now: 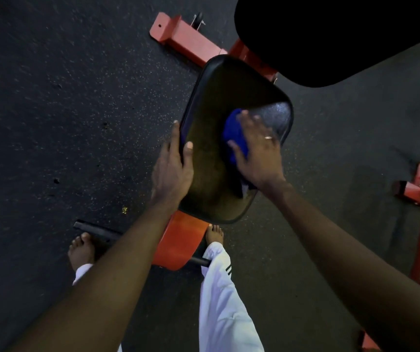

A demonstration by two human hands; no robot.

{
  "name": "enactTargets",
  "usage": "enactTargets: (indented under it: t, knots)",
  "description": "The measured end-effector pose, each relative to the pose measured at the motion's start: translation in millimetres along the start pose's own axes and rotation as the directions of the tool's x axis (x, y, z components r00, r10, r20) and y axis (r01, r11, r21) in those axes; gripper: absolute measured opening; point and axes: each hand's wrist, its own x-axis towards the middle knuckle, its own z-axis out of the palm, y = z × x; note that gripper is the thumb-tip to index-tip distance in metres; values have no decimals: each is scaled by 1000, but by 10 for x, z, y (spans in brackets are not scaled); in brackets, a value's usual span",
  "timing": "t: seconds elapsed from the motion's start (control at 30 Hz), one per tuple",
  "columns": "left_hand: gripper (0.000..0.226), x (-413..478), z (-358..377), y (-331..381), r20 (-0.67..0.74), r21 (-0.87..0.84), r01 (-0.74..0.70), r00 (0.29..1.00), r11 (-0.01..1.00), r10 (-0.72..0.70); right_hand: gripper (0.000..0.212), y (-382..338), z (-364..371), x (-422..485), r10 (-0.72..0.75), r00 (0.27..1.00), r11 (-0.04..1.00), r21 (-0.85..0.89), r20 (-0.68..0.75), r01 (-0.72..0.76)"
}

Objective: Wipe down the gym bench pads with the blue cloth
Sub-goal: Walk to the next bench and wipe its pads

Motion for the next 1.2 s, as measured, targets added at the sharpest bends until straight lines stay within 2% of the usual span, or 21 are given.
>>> enactTargets:
  t: [0.07, 0.17, 0.23, 0.33, 0.4, 0.47, 0.53, 0.63, 0.67, 0.77, 0.8, 0.97, 1.03, 1.07, 1.1, 1.17, 1.2]
  knots:
    - [62, -61, 46, 17, -29, 1, 20, 999, 1000, -20, 66, 246, -37, 129, 247, 967, 966, 90, -62, -241]
    - [64, -32, 73, -29, -73, 14, 0, 997, 1000, 1, 68, 274, -58, 257, 424, 900, 900, 160, -98, -406]
    - [64, -31, 89, -49, -82, 23, -8, 997, 1000, 10, 68, 47, -8, 60, 423, 901, 894, 202, -91, -399]
    - [64, -54, 88, -22, -72, 10, -16, 997, 1000, 16, 66, -164, 95, -444, 202, 979, 976, 88, -16, -200]
    - [64, -52, 79, -12, -83, 9, -8, 997, 1000, 8, 65, 5, 88, -369, 126, 992, 990, 60, 10, -127]
    - [64, -58, 93, -7, -91, 13, -15, 996, 1000, 16, 65, 225, 38, -25, 249, 967, 965, 94, -42, -245]
    - [64, -55, 104, -19, -106, 16, -21, 994, 1000, 23, 66, 378, -10, 298, 398, 911, 912, 156, -106, -380]
    - [64, -69, 105, -19, -117, 18, -14, 993, 1000, 16, 67, 217, 49, 109, 566, 817, 795, 337, -114, -504]
    - [64, -79, 103, -14, -122, 15, -19, 992, 1000, 21, 67, 115, 87, -128, 572, 815, 779, 371, -93, -505]
    - [64, -63, 124, -15, -145, 38, -28, 989, 999, 33, 67, 21, 216, -676, 440, 897, 846, 353, -35, -401]
    - [64, -52, 133, -24, -155, 48, -23, 988, 999, 30, 67, 76, 237, -648, 434, 900, 847, 354, -28, -397]
    - [61, -46, 178, -44, -212, 85, -23, 976, 996, 41, 70, 345, 160, 43, 635, 769, 697, 489, -80, -525]
    - [60, -43, 197, -50, -219, 112, -17, 975, 994, 41, 69, 294, 187, -35, 656, 751, 663, 535, -78, -523]
    - [60, -36, 200, -53, -222, 118, -11, 974, 993, 37, 69, 224, 197, -180, 641, 765, 664, 546, -65, -511]
    - [60, -31, 197, -59, -227, 118, -7, 973, 993, 34, 67, 145, 222, -371, 587, 808, 708, 517, -50, -481]
    - [61, -41, 194, -49, -233, 106, -20, 971, 994, 45, 65, 62, 254, -755, 344, 938, 882, 359, -49, -305]
    - [61, -38, 196, -44, -234, 105, -30, 971, 994, 54, 64, 107, 272, -816, 222, 974, 938, 282, -40, -202]
